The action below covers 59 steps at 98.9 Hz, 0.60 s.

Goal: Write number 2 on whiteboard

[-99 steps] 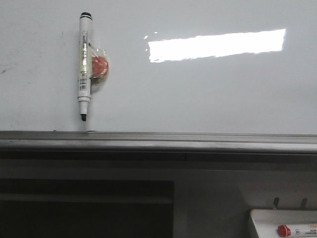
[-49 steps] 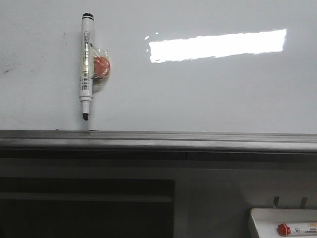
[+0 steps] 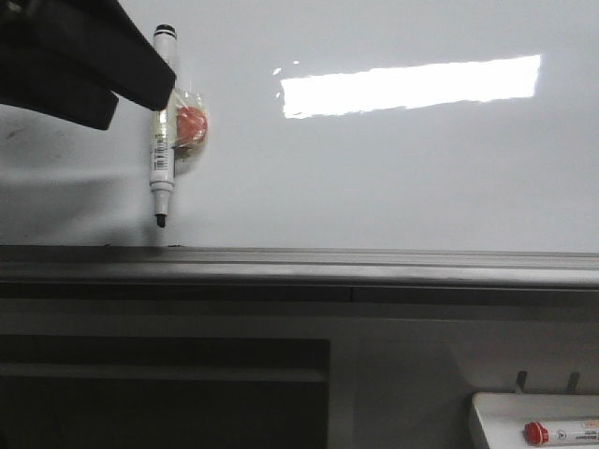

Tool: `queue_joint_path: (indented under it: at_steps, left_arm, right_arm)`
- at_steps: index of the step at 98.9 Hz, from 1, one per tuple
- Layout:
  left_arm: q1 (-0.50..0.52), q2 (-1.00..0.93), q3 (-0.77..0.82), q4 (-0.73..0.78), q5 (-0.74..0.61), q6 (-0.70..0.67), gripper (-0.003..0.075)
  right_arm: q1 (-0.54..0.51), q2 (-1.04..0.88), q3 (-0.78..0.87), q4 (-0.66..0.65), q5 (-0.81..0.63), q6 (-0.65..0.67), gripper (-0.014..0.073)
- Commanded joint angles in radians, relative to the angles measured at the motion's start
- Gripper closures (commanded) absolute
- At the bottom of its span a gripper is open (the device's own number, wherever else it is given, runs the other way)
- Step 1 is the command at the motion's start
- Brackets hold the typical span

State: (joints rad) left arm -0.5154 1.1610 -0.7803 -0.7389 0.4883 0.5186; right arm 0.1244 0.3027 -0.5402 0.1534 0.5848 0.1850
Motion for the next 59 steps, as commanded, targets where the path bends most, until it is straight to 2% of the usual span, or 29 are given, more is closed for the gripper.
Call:
queue_joint_path:
  at_steps: [1, 5, 6, 11, 17, 22, 27, 35, 41, 46, 59]
  left_arm:
    - [-0.014, 0.02, -0.037, -0.027, -0.089, 0.003, 0.0344]
    - [-0.014, 0.039, -0.037, -0.027, -0.097, 0.003, 0.0344]
    - [-0.014, 0.163, -0.042, -0.027, -0.175, 0.003, 0.0741]
    - [-0.019, 0.152, -0.057, -0.027, -0.144, 0.012, 0.0741]
    - [-0.041, 0.133, -0.084, -0.027, -0.089, 0.073, 0.0741]
    - [-0.077, 0.106, -0.116, -0.027, -0.023, 0.184, 0.0741]
    - [-0.119, 0.076, -0.14, -0.027, 0.035, 0.305, 0.0741]
    - [-0.19, 0.029, -0.178, 0.003, 0.117, 0.493, 0.0741]
    - [-0.248, -0.003, -0.194, 0.051, 0.17, 0.615, 0.0741]
    - [-0.286, -0.024, -0.202, 0.094, 0.184, 0.683, 0.0741]
    - [-0.34, -0.05, -0.204, 0.159, 0.18, 0.716, 0.0741]
  right_arm:
    - [-0.005, 0.015, -0.034, 0.02, -0.06, -0.012, 0.0215]
    - [-0.005, 0.015, -0.034, 0.025, -0.058, -0.012, 0.0215]
    - [-0.005, 0.015, -0.069, 0.2, -0.05, -0.19, 0.0216]
    - [-0.005, 0.015, -0.089, 0.302, -0.037, -0.304, 0.0216]
    - [-0.005, 0.017, -0.121, 0.448, -0.012, -0.515, 0.0216]
    - [-0.005, 0.033, -0.153, 0.596, 0.039, -0.718, 0.0216]
    - [-0.005, 0.057, -0.179, 0.699, 0.107, -0.852, 0.0216]
    - [-0.005, 0.125, -0.234, 0.79, 0.242, -1.05, 0.0216]
    - [-0.005, 0.178, -0.282, 0.809, 0.336, -1.132, 0.0216]
    - [0.014, 0.217, -0.314, 0.819, 0.353, -1.174, 0.0216]
    - [0.1, 0.293, -0.367, 0.843, 0.331, -1.236, 0.0215]
